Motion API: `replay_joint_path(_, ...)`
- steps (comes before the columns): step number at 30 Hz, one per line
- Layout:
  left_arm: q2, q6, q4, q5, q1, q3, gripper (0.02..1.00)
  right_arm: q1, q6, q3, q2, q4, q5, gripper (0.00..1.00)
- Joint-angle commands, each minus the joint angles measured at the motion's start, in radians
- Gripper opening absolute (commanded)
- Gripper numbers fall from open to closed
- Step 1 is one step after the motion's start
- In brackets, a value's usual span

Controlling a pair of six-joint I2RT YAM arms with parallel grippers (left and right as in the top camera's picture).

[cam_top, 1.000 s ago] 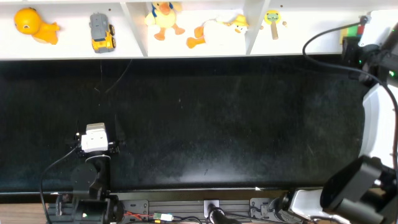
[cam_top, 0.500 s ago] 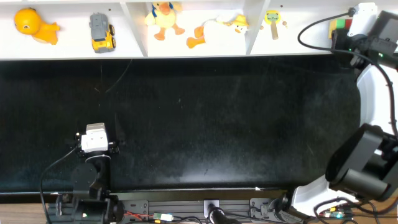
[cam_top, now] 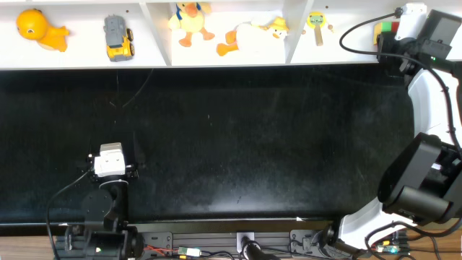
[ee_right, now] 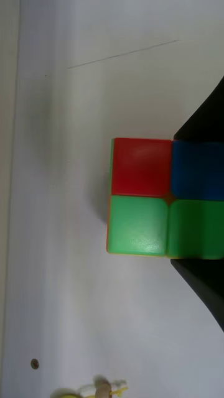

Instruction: Store Toys

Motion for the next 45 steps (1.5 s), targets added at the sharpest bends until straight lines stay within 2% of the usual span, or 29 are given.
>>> replay_joint_path(1,-0.010,0.014,-0.002,0.010,-0.007,-0.004,0.998,0.004,0.006,0.037,0.010,0.014,0.018,0.623)
replay_joint_path(5,-0.010,0.014,-0.002,0.010,-0.007,-0.004,0.998,0.006,0.006,0.037,0.010,0.035,0.037,0.704)
replay_joint_path(6,-0.010,0.014,-0.002,0.010,-0.007,-0.004,0.998,0.009,0.006,0.037,0.010,0.040,0.048,0.763)
replay_joint_path(8,-0.010,0.014,-0.002,0.010,-0.007,-0.004,0.998,0.017,0.006,0.037,0.009,0.049,0.077,0.950)
replay_joint_path(9,-0.010,0.014,-0.002,0.010,-0.007,-0.004,0.996,0.021,0.006,0.037,0.009,0.050,0.085,0.998)
replay_joint_path(17,-0.010,0.014,-0.002,0.010,-0.007,-0.004,0.998,0.037,0.032,-0.015,-0.035,0.081,0.092,0.998)
replay_joint_path(24,-0.010,0.014,-0.002,0.010,-0.007,-0.004,0.998,0.031,0.032,-0.228,-0.176,0.200,0.097,0.998)
replay_joint_path(31,-0.010,0.014,-0.002,0.010,-0.007,-0.004,0.998,0.022,0.034,-0.388,-0.341,0.228,0.104,0.998)
replay_joint_path(37,-0.010,0.014,-0.002,0.010,-0.007,-0.004,0.998,0.024,0.056,-0.532,-0.521,0.226,0.141,0.998)
replay_joint_path(39,-0.010,0.014,-0.002,0.010,-0.007,-0.004,0.998,0.028,0.095,-0.579,-0.578,0.227,0.157,0.993)
replay_joint_path(45,-0.010,0.014,-0.002,0.010,-0.007,-0.004,0.998,0.105,0.160,-0.732,-0.757,0.269,0.223,0.996)
